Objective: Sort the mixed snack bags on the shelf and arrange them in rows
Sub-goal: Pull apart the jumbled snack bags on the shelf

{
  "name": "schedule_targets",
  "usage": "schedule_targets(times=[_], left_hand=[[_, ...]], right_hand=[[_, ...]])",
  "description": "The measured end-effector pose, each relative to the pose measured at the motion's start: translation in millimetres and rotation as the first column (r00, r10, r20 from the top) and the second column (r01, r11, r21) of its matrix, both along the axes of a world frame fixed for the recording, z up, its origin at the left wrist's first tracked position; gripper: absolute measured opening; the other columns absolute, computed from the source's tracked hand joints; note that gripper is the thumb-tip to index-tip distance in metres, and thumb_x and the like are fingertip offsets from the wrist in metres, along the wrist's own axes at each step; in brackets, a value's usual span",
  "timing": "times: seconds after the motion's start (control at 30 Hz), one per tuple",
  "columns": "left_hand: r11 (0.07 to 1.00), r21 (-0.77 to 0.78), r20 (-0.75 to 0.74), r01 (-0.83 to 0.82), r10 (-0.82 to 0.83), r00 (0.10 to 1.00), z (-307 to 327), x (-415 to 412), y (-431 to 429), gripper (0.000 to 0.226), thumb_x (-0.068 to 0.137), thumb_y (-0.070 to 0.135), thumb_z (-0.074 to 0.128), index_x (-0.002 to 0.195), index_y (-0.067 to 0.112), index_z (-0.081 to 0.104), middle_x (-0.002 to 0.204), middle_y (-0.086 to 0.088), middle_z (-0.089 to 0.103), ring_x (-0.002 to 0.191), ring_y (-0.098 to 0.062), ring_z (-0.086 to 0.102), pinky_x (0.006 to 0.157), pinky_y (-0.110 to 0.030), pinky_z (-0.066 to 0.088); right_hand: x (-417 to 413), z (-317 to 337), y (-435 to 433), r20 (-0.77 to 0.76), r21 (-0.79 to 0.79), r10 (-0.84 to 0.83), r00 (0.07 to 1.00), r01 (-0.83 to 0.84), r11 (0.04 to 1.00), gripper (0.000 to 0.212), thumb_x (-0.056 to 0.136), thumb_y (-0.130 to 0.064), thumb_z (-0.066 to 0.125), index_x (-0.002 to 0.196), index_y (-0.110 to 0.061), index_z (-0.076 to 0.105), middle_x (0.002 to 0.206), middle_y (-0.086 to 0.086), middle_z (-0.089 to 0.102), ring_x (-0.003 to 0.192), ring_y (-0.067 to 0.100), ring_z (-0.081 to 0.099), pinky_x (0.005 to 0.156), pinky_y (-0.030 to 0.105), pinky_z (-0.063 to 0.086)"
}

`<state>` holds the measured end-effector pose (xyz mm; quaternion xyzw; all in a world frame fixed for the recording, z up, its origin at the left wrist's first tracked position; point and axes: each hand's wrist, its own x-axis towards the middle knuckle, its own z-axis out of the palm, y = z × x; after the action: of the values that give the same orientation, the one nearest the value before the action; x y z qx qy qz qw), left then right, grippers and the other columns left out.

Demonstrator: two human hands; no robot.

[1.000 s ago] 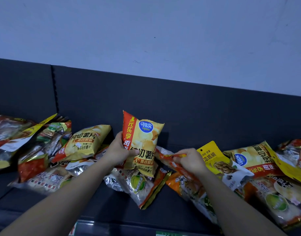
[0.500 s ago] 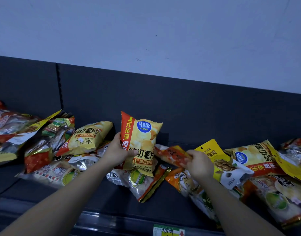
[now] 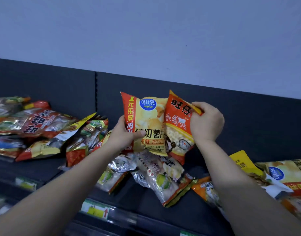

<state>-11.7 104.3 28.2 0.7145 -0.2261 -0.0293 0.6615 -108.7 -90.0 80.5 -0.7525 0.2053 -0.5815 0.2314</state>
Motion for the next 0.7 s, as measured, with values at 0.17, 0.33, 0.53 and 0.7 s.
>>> schedule_targets(times=[0.17, 0.33, 0.53, 0.7], left_hand=[[0.998, -0.026, -0.014, -0.065, 0.064, 0.998, 11.3, 17.1, 55.1, 0.062, 0.077, 0.02, 0.079, 0.126, 0.028, 0.042, 0.107, 0.006, 0.066, 0.097, -0.016, 0.065, 0.086, -0.038, 0.052], [0.993, -0.035, -0.024, -0.114, 0.114, 0.993, 12.9, 42.9, 114.5, 0.059, 0.077, 0.02, 0.079, 0.119, 0.03, 0.039, 0.102, 0.008, 0.064, 0.094, -0.016, 0.066, 0.083, -0.038, 0.055], [0.984, -0.046, -0.062, -0.175, 0.172, 0.983, 14.4, 81.8, 177.8, 0.058, 0.08, 0.021, 0.076, 0.124, 0.021, 0.038, 0.103, 0.005, 0.06, 0.089, -0.012, 0.063, 0.065, -0.025, 0.051], [0.969, -0.048, -0.065, -0.244, 0.241, 0.968, 14.5, 115.9, 224.5, 0.061, 0.079, 0.025, 0.077, 0.129, 0.017, 0.042, 0.101, 0.006, 0.061, 0.089, -0.012, 0.063, 0.066, -0.027, 0.05]], right_hand=[[26.2, 13.5, 53.5, -0.007, -0.026, 0.082, 0.997, -0.082, 0.996, 0.025, 0.085, -0.012, 0.058, 0.101, -0.021, 0.075, 0.099, -0.002, 0.074, 0.094, 0.022, 0.065, 0.089, 0.047, 0.049], [55.8, 17.0, 106.5, -0.091, -0.056, 0.109, 0.99, -0.114, 0.992, 0.029, 0.084, -0.011, 0.057, 0.104, -0.023, 0.074, 0.102, -0.005, 0.073, 0.095, 0.019, 0.063, 0.095, 0.036, 0.039], [92.9, 18.9, 170.8, -0.124, 0.01, 0.17, 0.978, -0.17, 0.985, 0.033, 0.081, -0.004, 0.055, 0.1, -0.025, 0.072, 0.097, -0.005, 0.073, 0.092, 0.019, 0.062, 0.095, 0.039, 0.044], [129.8, 21.1, 213.5, -0.136, 0.074, 0.225, 0.965, -0.217, 0.973, 0.028, 0.083, -0.007, 0.055, 0.095, -0.027, 0.07, 0.092, -0.007, 0.071, 0.088, 0.018, 0.063, 0.089, 0.046, 0.051]])
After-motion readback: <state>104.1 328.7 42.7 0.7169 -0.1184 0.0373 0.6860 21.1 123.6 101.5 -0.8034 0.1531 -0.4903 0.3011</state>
